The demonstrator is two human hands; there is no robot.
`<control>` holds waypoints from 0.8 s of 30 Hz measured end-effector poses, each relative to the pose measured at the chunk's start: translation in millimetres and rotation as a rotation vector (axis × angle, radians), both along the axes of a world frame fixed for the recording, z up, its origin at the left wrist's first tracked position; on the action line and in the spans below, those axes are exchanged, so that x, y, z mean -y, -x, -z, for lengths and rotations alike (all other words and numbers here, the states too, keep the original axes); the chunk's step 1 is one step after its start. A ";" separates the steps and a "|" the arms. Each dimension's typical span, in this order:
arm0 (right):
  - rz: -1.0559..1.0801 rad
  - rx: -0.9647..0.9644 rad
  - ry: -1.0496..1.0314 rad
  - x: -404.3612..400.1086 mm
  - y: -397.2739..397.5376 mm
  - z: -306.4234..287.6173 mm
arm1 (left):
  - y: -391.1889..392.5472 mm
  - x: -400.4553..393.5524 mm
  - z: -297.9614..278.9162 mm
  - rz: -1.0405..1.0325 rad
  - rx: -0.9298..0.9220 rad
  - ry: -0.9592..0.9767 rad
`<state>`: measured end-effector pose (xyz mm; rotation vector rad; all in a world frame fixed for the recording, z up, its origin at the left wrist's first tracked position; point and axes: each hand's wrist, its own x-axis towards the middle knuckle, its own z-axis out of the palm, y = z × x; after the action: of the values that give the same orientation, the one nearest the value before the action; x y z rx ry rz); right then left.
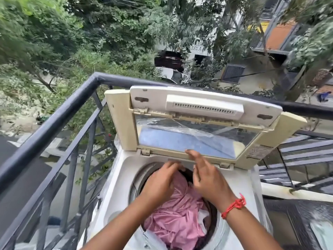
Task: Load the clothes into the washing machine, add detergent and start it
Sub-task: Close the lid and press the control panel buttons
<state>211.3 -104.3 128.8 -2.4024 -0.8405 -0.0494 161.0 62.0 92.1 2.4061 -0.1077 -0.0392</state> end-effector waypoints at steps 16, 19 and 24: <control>0.310 0.281 0.196 -8.1 -72.1 -136.3 | -73.8 -19.3 -188.1 -0.302 0.520 -0.516; 0.293 0.217 0.202 -6.6 -77.4 -123.9 | -85.7 -23.0 -176.2 -0.240 0.369 -0.567; 0.305 0.250 0.077 -1.9 -64.5 -111.7 | -83.0 -27.5 -172.5 -0.215 0.461 -0.468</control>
<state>275.8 -102.3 240.4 -2.6138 -0.5830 -0.4521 244.0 89.5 264.7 2.8347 -0.0536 0.6579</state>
